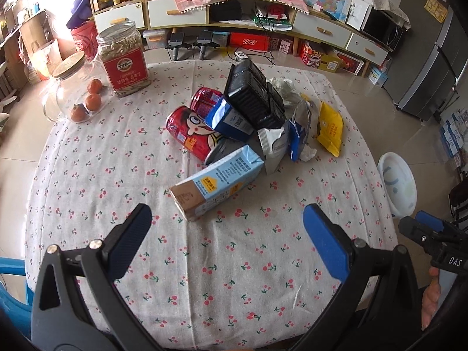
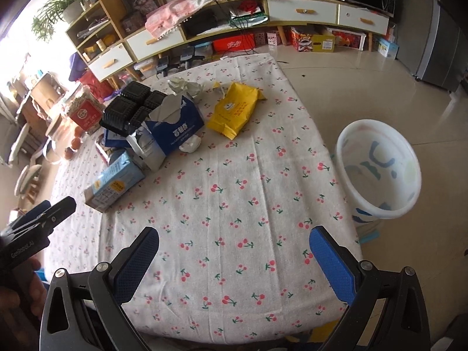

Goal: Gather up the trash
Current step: 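Grasp the milk carton with the left tool while the right tool grasps the yellow bag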

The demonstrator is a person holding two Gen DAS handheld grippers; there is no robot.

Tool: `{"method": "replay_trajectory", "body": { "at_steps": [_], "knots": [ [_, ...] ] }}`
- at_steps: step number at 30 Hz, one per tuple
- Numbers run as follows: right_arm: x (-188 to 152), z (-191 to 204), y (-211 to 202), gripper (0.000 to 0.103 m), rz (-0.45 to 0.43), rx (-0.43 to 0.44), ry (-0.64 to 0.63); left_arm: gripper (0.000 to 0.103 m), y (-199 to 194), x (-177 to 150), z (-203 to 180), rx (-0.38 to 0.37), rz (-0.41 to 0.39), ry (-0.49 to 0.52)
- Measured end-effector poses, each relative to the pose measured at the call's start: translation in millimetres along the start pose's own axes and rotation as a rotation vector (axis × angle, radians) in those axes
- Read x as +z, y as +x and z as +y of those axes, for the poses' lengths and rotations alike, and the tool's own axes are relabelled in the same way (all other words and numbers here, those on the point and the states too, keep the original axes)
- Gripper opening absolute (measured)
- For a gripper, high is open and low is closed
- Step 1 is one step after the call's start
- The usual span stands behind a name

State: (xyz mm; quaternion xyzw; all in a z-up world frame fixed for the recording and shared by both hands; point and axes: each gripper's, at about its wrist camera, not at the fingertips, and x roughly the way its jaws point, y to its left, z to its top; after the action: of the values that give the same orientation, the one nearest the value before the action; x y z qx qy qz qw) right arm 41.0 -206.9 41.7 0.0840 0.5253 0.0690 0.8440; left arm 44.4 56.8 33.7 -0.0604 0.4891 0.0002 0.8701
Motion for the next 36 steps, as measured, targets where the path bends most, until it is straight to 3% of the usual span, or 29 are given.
{"method": "replay_trajectory", "body": {
  "at_steps": [3,9,12,14,18,24,28,30,33,35,36],
  "knots": [
    [27,0,2,0.103,0.031,0.073,0.025,0.103,1,27,9,0.006,-0.017,-0.016],
    [92,-7,49,0.102,0.165,0.096,0.079,0.097,32,61,7,-0.009,0.017,0.042],
    [114,-26,82,0.1,0.2,0.088,0.153,0.094,53,51,11,-0.012,0.077,0.078],
    [118,-41,98,0.093,0.215,0.067,0.205,0.094,67,40,9,-0.016,0.126,0.137],
    [122,-60,120,0.09,0.24,0.079,0.279,0.094,90,30,7,0.013,0.179,0.217],
    [133,-65,146,0.083,0.232,0.115,0.321,0.093,103,27,-3,0.028,0.198,0.268],
    [137,-55,159,0.077,0.225,0.101,0.295,0.065,117,25,-5,0.023,0.244,0.268],
    [140,-50,157,0.074,0.199,0.101,0.28,0.06,115,25,-3,0.011,0.237,0.256],
    [142,-45,161,0.055,0.196,0.107,0.259,0.045,111,25,3,-0.031,0.242,0.197],
    [143,-42,164,0.029,0.209,0.106,0.24,0.042,110,21,4,-0.068,0.247,0.152],
    [142,-42,165,0.023,0.211,0.096,0.235,0.041,109,19,5,-0.075,0.247,0.138]
  ]
}}
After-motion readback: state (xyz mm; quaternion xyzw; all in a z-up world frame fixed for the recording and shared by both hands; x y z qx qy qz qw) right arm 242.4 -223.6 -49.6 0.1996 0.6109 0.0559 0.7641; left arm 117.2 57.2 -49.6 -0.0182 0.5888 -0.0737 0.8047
